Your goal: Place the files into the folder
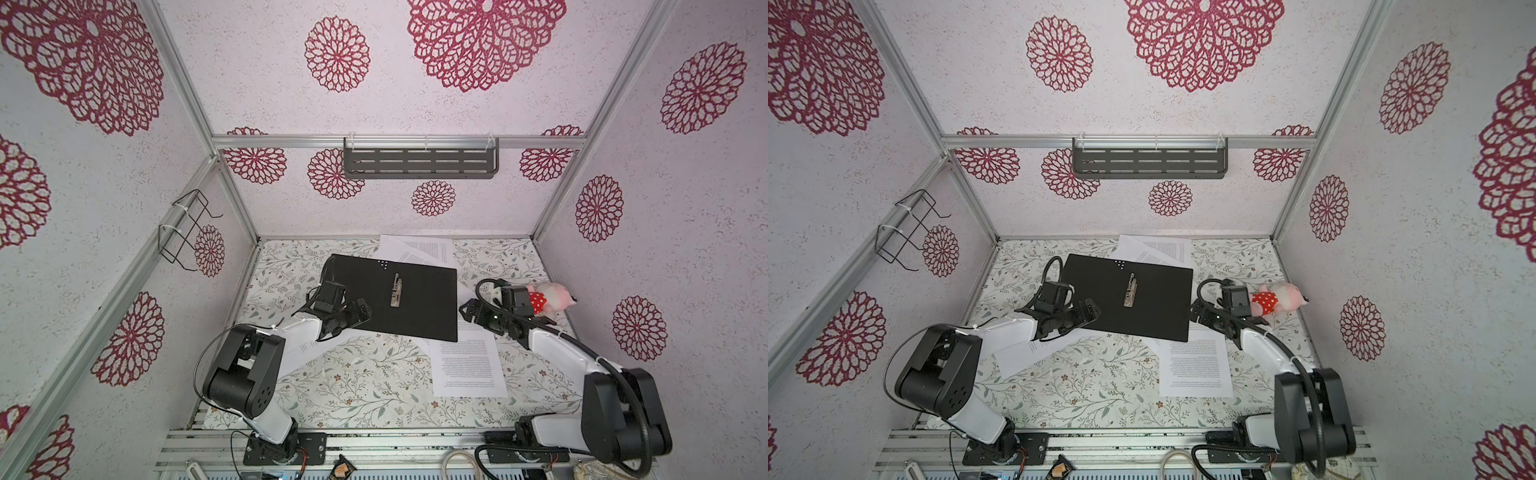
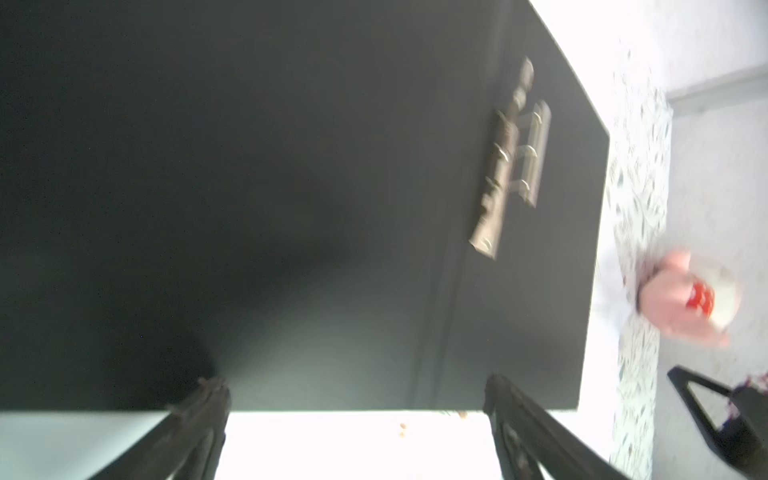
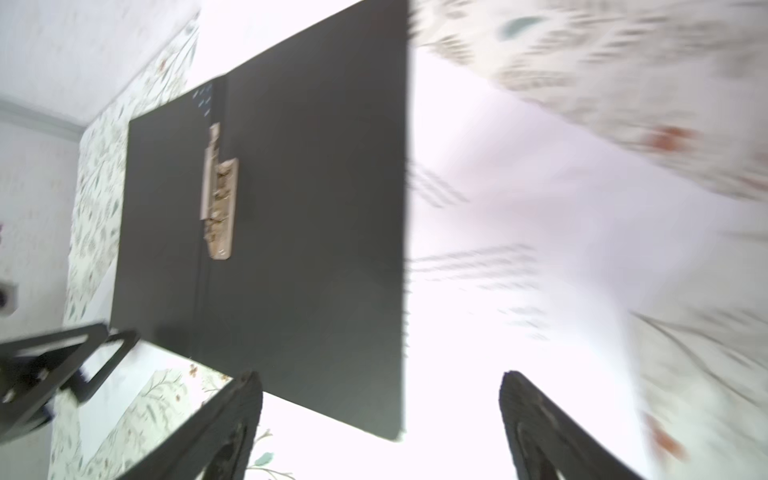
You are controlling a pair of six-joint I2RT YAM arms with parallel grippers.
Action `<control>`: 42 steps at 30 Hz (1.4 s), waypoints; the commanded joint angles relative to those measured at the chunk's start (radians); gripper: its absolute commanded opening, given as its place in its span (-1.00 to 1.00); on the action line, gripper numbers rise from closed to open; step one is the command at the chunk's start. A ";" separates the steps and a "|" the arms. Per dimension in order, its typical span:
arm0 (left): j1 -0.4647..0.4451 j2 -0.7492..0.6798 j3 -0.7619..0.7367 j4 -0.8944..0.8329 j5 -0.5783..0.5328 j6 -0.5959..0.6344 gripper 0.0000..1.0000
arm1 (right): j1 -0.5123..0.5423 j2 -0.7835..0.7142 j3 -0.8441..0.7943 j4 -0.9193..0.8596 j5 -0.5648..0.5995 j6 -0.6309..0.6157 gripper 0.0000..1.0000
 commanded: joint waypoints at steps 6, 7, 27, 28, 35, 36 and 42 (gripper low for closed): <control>-0.311 0.131 0.272 -0.186 0.150 0.104 0.97 | -0.180 -0.239 -0.166 -0.221 0.030 0.097 0.97; -0.338 0.166 0.300 -0.187 0.174 0.111 0.97 | -0.203 -0.264 -0.181 -0.239 0.021 0.102 0.97; -0.467 0.538 0.593 -0.250 0.294 0.157 0.97 | -0.247 -0.272 -0.289 -0.296 -0.067 0.167 0.98; -0.468 0.535 0.588 -0.251 0.288 0.157 0.97 | -0.247 -0.264 -0.295 -0.282 -0.074 0.168 0.97; -0.467 0.545 0.580 -0.286 0.236 0.171 0.97 | -0.247 -0.174 -0.308 -0.163 -0.156 0.142 0.97; -0.467 0.545 0.580 -0.290 0.228 0.174 0.97 | -0.247 -0.165 -0.308 -0.142 -0.177 0.136 0.97; -0.468 0.552 0.574 -0.296 0.208 0.181 0.97 | -0.247 -0.147 -0.295 -0.073 -0.258 0.081 0.97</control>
